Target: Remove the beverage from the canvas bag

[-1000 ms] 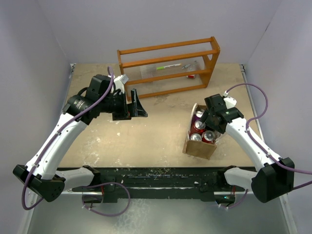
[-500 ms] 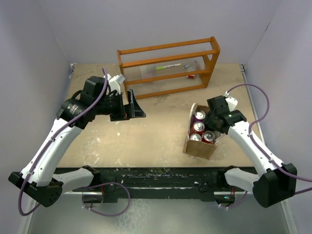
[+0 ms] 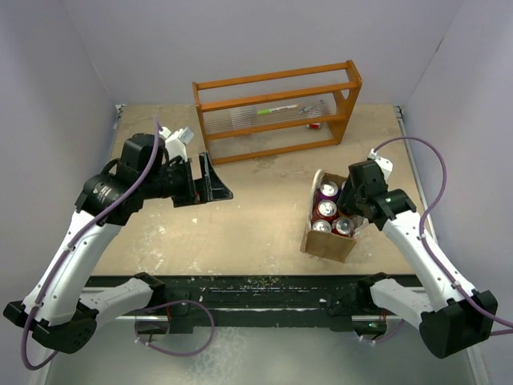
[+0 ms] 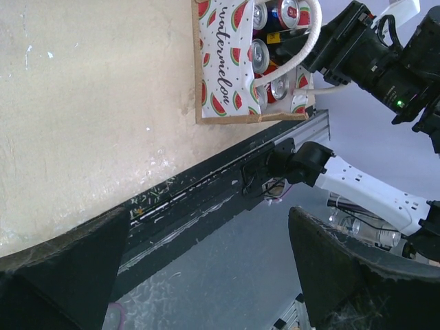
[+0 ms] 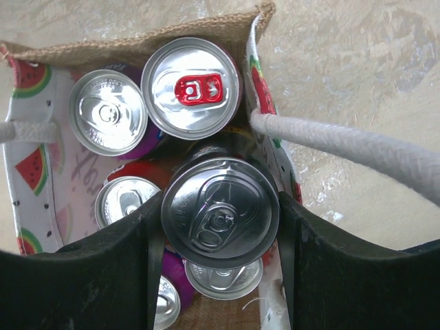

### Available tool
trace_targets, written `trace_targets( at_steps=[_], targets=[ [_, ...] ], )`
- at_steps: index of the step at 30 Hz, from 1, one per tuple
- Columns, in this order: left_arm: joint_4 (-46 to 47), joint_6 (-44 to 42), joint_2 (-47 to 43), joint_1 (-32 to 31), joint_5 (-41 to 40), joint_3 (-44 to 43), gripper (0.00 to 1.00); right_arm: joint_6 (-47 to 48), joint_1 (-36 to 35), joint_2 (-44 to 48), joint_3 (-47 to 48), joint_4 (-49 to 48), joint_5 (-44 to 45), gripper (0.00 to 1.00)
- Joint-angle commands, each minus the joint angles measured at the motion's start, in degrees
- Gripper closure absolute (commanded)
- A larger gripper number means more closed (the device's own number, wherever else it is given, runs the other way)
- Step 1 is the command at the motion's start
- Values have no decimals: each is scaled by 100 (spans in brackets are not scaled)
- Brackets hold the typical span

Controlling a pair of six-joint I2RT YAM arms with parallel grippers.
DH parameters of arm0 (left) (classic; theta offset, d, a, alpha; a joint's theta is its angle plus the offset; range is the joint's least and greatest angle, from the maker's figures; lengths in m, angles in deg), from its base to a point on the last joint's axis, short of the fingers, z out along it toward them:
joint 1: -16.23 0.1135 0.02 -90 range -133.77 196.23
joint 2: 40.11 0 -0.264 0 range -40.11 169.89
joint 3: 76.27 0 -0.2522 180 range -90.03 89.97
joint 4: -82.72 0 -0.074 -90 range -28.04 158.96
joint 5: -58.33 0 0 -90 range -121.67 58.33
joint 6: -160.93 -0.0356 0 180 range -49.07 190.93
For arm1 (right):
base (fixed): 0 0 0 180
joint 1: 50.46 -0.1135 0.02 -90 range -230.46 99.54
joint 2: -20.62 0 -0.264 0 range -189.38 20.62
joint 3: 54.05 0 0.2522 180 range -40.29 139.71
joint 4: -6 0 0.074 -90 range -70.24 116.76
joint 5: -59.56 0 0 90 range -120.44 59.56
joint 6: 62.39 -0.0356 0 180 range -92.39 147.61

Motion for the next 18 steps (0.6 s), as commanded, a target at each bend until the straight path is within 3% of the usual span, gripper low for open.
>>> trace_targets(
  at_steps=[1, 18],
  targets=[
    [-73, 141, -204, 23, -46, -126, 1, 658, 20, 185, 295, -547, -164, 82],
    [-336, 306, -621, 23, -211, 52, 1, 1354, 20, 34, 993, -200, -401, 93]
  ],
)
